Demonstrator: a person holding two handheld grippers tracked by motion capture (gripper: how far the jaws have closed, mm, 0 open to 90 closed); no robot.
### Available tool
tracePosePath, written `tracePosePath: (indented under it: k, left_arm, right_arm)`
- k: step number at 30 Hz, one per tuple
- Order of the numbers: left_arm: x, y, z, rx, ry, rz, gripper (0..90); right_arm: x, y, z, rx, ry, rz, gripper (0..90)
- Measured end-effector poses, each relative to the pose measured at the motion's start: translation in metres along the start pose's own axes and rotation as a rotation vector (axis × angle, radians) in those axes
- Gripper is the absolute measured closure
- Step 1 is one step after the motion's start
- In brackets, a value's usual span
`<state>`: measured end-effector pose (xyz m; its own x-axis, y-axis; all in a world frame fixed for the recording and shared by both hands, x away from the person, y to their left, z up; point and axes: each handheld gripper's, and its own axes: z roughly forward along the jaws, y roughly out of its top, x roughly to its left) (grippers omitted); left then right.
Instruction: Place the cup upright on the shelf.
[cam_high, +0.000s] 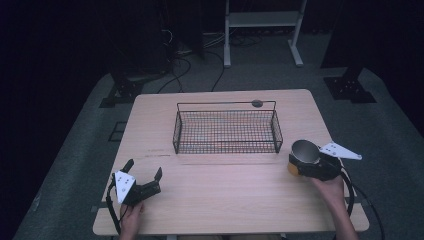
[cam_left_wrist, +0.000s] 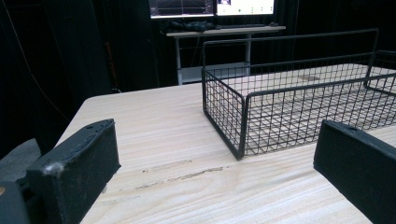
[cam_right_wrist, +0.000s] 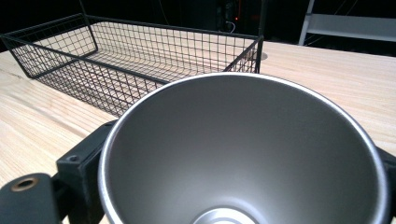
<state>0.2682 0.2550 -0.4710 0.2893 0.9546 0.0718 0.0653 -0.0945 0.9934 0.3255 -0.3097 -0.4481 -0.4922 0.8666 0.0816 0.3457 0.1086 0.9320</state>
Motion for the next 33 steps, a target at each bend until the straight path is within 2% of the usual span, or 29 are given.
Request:
tracePosePath:
  k: [15, 16, 28, 33]
  left_arm:
    - [0.000, 0.000, 0.000, 0.000, 0.000, 0.000, 0.0]
    - [0.000, 0.000, 0.000, 0.000, 0.000, 0.001, 0.0]
    - [0.000, 0.000, 0.000, 0.000, 0.000, -0.001, 0.0]
    - [0.000, 0.000, 0.000, 0.000, 0.000, -0.001, 0.0]
  right_arm:
    - [-0.001, 0.003, -0.007, 0.000, 0.005, 0.014, 8.8]
    - [0.000, 0.005, -0.009, 0.011, 0.010, 0.015, 8.8]
    - [0.008, 0.025, -0.014, -0.006, 0.053, -0.004, 8.8]
    - [0.011, 0.031, -0.015, -0.013, 0.076, 0.003, 8.8]
